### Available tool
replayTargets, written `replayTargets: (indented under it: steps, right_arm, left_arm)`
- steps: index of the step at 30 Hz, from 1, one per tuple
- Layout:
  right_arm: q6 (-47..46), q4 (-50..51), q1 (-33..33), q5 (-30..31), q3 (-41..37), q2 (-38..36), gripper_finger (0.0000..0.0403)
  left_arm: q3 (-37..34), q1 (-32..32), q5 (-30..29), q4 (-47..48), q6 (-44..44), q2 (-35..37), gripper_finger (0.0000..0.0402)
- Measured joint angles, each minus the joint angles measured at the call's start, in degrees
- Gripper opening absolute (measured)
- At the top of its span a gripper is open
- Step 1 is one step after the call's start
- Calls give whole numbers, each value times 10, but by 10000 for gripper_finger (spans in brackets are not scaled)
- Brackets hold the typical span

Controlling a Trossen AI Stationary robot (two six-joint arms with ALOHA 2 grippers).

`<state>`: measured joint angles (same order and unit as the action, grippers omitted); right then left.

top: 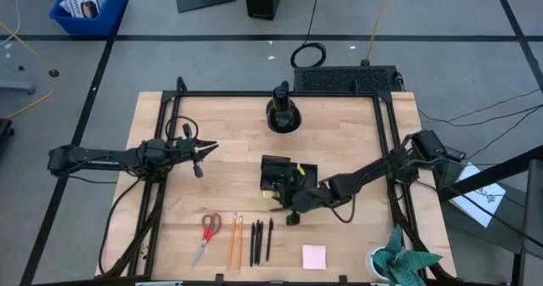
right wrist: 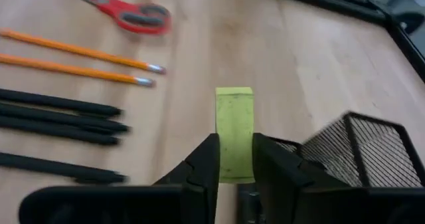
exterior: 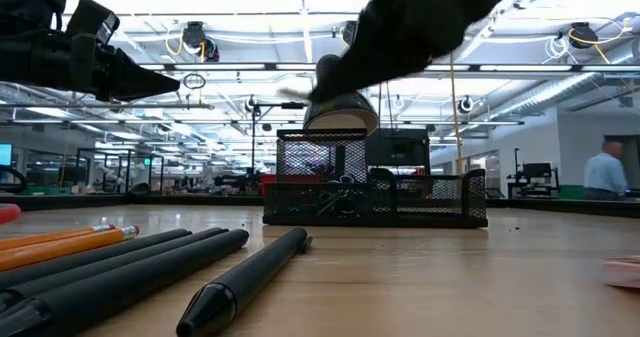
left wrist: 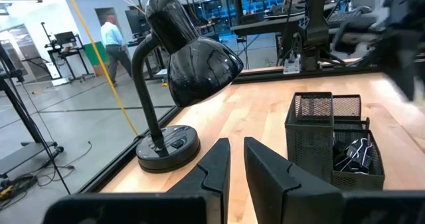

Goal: Pick and place office supplies into organizer
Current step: Put the yellow eraser into the black desk organizer

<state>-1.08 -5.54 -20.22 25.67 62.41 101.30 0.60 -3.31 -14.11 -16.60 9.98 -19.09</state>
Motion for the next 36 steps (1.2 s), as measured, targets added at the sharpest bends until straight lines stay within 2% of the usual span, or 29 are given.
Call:
replayTargets:
  steps: [7, 14, 23, 30, 36]
  right_arm:
    - [-11, 5, 58, -30, 0, 26, 74]
    - [-44, 46, 84, -35, 0, 27, 74]
    - [-56, 66, 99, -65, -1, 36, 75]
    - [-59, 73, 100, -65, 0, 36, 75]
    - [-73, 73, 100, -65, 0, 36, 92]
  left_arm:
    - [0, 0, 0, 1, 0, 0, 51]
    - [0, 0, 0, 1, 1, 0, 51]
    - [0, 0, 0, 1, 3, 0, 51]
    - [0, 0, 0, 1, 3, 0, 51]
    - [0, 0, 0, 1, 3, 0, 51]
